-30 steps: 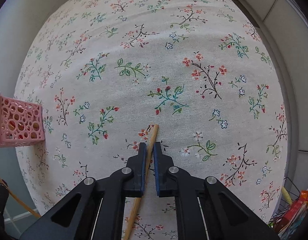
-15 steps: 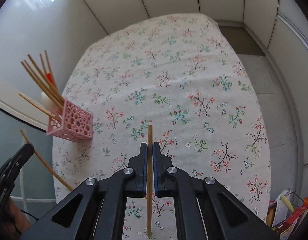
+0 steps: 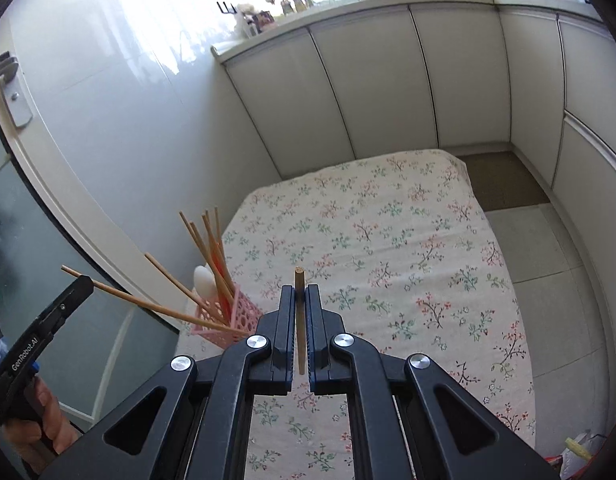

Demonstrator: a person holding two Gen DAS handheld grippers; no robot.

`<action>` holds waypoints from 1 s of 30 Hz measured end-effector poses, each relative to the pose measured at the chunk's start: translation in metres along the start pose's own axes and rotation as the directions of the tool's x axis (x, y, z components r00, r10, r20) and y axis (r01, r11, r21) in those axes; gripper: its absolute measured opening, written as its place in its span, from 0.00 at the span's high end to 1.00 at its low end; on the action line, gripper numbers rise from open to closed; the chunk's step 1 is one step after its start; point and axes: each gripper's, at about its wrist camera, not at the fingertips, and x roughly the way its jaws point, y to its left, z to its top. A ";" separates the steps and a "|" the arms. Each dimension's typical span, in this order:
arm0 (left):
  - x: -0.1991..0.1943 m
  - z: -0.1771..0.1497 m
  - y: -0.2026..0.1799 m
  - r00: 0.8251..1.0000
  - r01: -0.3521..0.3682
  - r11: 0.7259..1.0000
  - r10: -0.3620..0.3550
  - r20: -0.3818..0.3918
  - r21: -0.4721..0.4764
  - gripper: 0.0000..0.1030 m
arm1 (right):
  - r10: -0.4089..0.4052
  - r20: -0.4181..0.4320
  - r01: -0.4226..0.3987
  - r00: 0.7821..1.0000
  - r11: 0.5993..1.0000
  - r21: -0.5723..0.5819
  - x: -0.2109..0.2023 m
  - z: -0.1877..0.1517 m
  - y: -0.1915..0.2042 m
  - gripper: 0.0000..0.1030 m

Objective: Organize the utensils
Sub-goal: 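Carry both chopsticks upright over the pink holder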

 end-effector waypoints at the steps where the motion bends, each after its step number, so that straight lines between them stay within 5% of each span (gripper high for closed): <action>1: -0.003 0.003 0.002 1.000 -0.004 1.000 0.004 0.017 -0.007 0.96 | 0.007 0.009 -0.007 1.000 1.000 0.003 -0.002 0.002 0.002 0.96; 11: -0.016 0.018 0.022 0.984 -0.041 0.995 0.055 0.169 -0.089 0.96 | 0.029 0.020 -0.029 0.999 1.000 0.010 0.002 0.007 0.010 0.96; 21: 0.027 0.019 0.025 0.976 -0.120 0.991 0.129 0.176 -0.062 0.96 | 0.040 0.018 -0.040 0.999 0.999 0.003 0.008 0.005 0.014 0.96; 30: 0.033 0.024 0.030 0.969 -0.115 0.989 0.132 0.211 -0.092 0.96 | 0.042 0.024 -0.043 0.999 0.999 0.009 0.006 0.007 0.011 0.96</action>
